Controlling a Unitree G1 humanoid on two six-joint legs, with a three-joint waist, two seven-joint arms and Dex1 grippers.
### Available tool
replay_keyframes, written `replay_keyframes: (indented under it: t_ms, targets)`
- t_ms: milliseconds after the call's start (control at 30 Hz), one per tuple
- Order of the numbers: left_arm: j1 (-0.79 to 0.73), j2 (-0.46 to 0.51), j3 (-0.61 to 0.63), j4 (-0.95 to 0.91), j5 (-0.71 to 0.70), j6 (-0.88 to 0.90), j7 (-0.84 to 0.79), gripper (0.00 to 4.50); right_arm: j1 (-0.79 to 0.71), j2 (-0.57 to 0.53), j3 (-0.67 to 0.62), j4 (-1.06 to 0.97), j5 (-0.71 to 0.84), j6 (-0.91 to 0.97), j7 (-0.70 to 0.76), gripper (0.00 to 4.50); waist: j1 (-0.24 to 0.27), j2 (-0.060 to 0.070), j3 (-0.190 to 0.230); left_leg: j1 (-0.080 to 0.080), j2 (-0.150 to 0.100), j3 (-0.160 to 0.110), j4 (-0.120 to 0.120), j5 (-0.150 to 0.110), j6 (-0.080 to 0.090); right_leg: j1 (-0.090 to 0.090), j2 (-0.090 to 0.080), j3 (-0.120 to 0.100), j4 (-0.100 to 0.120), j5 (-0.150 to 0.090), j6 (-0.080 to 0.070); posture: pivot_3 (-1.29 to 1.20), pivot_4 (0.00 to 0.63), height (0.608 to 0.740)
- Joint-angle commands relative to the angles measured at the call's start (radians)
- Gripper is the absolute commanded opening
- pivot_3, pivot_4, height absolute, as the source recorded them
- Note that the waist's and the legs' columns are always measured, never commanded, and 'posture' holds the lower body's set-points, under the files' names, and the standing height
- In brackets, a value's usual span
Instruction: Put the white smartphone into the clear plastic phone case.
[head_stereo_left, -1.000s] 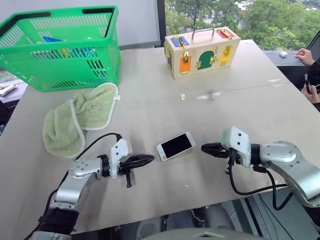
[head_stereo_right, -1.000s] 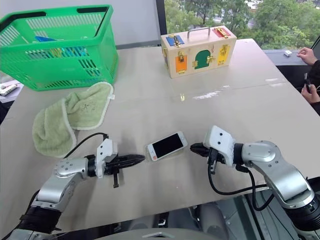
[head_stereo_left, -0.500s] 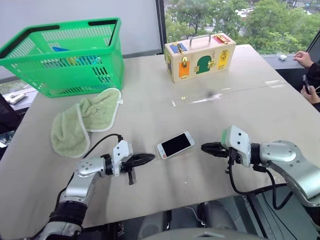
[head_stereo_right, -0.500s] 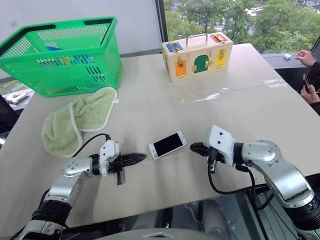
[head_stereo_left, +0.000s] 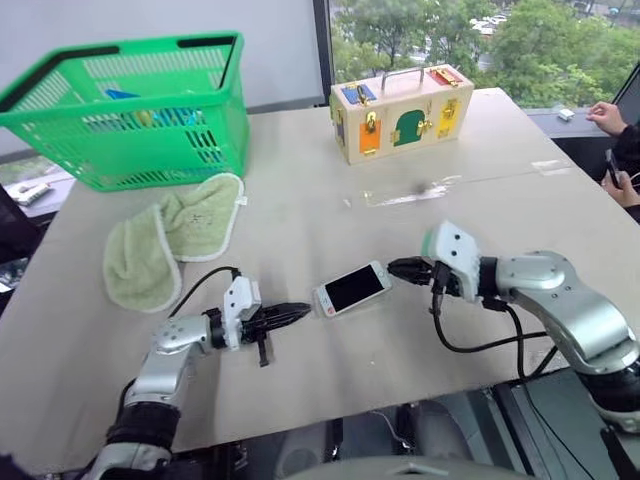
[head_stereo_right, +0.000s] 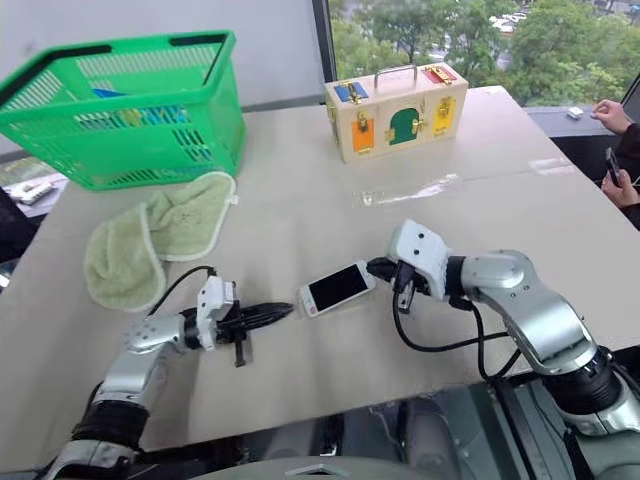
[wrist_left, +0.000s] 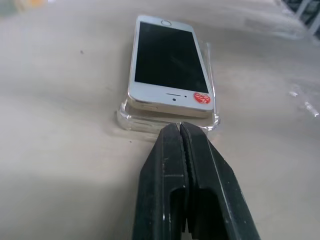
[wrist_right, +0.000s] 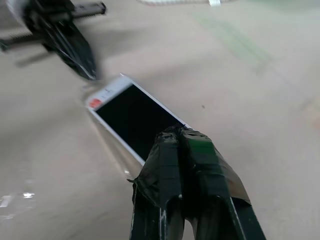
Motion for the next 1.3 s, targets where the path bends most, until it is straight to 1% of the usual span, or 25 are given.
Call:
replay_keyframes:
  t_ms: [33, 67, 100, 200, 267, 333, 400, 467, 600, 700, 867, 967, 1200, 1300]
  targets:
    - [0.013, 0.011, -0.017, -0.183, -0.032, 0.126, 0.055, 0.02, -0.018, 0.006, 0.003, -0.008, -0.007, -0.024, 0.009, 0.00, 0.001, -0.005, 0.002, -0.005, -0.001, 0.000, 0.000, 0.000, 0.000, -0.004, 0.000, 0.001, 0.001, 0.000, 0.000, 0.00, 0.150, 0.740]
    - [0.021, 0.020, -0.012, -0.226, -0.025, 0.162, 0.087, 0.02, -0.016, 0.006, 0.002, -0.007, -0.007, -0.025, 0.011, 0.00, 0.000, -0.006, 0.003, -0.010, -0.001, 0.001, 0.000, 0.000, 0.000, -0.008, 0.000, 0.001, 0.002, 0.000, 0.001, 0.00, 0.150, 0.740]
    - [0.029, 0.029, -0.010, -0.266, -0.019, 0.199, 0.113, 0.02, -0.014, 0.004, 0.000, -0.005, -0.006, -0.026, 0.013, 0.00, -0.001, -0.007, 0.003, -0.013, -0.001, 0.001, 0.000, 0.000, 0.000, -0.011, 0.001, 0.002, 0.002, 0.001, 0.005, 0.00, 0.150, 0.740]
    - [0.047, 0.070, -0.019, -0.334, 0.018, 0.249, 0.148, 0.02, -0.012, -0.001, 0.000, 0.004, -0.011, -0.032, 0.018, 0.00, -0.004, -0.009, 0.004, -0.021, -0.002, 0.001, 0.000, -0.001, -0.004, -0.017, 0.004, 0.001, -0.001, 0.001, 0.006, 0.00, 0.150, 0.740]
    - [0.058, 0.085, -0.013, -0.354, 0.011, 0.266, 0.153, 0.02, -0.016, -0.001, 0.001, 0.010, -0.012, -0.032, 0.020, 0.00, -0.004, -0.010, 0.005, -0.021, -0.002, 0.001, -0.002, -0.002, -0.003, -0.017, 0.005, 0.001, -0.004, 0.000, 0.007, 0.00, 0.150, 0.740]
    - [0.066, 0.103, 0.005, -0.357, -0.002, 0.273, 0.150, 0.02, -0.021, 0.001, -0.001, 0.014, -0.012, -0.031, 0.022, 0.00, -0.003, -0.011, 0.005, -0.021, -0.002, 0.001, -0.002, -0.008, 0.003, -0.017, 0.005, 0.000, -0.004, -0.001, 0.007, 0.00, 0.150, 0.740]
    - [0.073, 0.135, 0.028, -0.360, -0.023, 0.290, 0.129, 0.02, -0.025, 0.001, -0.002, 0.013, -0.010, -0.028, 0.026, 0.00, -0.003, -0.014, 0.008, -0.021, -0.002, 0.001, -0.001, -0.008, 0.004, -0.017, 0.005, 0.000, -0.004, -0.003, 0.009, 0.00, 0.150, 0.740]
    - [0.074, 0.163, 0.041, -0.376, -0.041, 0.312, 0.114, 0.02, -0.027, 0.002, -0.004, 0.009, -0.003, -0.026, 0.034, 0.00, -0.003, -0.017, 0.011, -0.021, -0.001, 0.000, 0.000, -0.008, 0.004, -0.017, 0.005, 0.000, -0.003, -0.005, 0.007, 0.00, 0.150, 0.740]
    - [0.066, 0.207, 0.052, -0.434, -0.074, 0.383, 0.113, 0.02, -0.006, -0.020, -0.012, -0.040, 0.036, -0.051, 0.095, 0.00, -0.001, -0.018, 0.016, -0.020, 0.000, -0.002, 0.005, -0.008, 0.004, -0.017, 0.005, 0.001, 0.002, -0.005, 0.005, 0.00, 0.150, 0.740]
    - [0.058, 0.240, 0.032, -0.453, -0.037, 0.391, 0.120, 0.02, 0.015, -0.044, -0.031, -0.076, 0.080, -0.042, 0.135, 0.00, -0.001, -0.018, 0.017, -0.021, 0.000, -0.002, 0.008, -0.008, 0.004, -0.016, 0.005, 0.001, 0.002, -0.004, 0.005, 0.00, 0.150, 0.740]
    - [0.016, 0.231, -0.029, -0.500, -0.013, 0.449, 0.170, 0.02, 0.029, -0.071, -0.037, -0.098, 0.098, -0.050, 0.153, 0.00, -0.001, -0.019, 0.018, -0.021, -0.001, -0.001, 0.008, -0.008, 0.004, -0.015, 0.005, 0.002, 0.002, -0.004, 0.006, 0.00, 0.150, 0.740]
    - [0.011, 0.246, -0.043, -0.515, -0.006, 0.469, 0.174, 0.02, 0.038, -0.082, -0.044, -0.124, 0.110, -0.051, 0.161, 0.00, -0.002, -0.020, 0.018, -0.021, -0.001, -0.001, 0.008, -0.008, 0.004, -0.015, 0.006, 0.002, 0.002, -0.004, 0.006, 0.00, 0.150, 0.740]
    - [0.015, 0.303, 0.011, -0.503, -0.028, 0.491, 0.145, 0.02, 0.054, -0.105, -0.050, -0.145, 0.116, -0.070, 0.168, 0.00, -0.001, -0.021, 0.018, -0.020, 0.000, 0.000, 0.008, -0.008, 0.004, -0.015, 0.008, 0.001, 0.003, -0.004, 0.005, 0.00, 0.150, 0.740]
    - [0.006, 0.301, -0.003, -0.507, -0.020, 0.498, 0.152, 0.02, 0.057, -0.108, -0.051, -0.143, 0.121, -0.077, 0.171, 0.00, -0.001, -0.021, 0.018, -0.020, 0.000, -0.001, 0.009, -0.008, 0.004, -0.015, 0.007, 0.002, 0.003, -0.004, 0.005, 0.00, 0.150, 0.740]
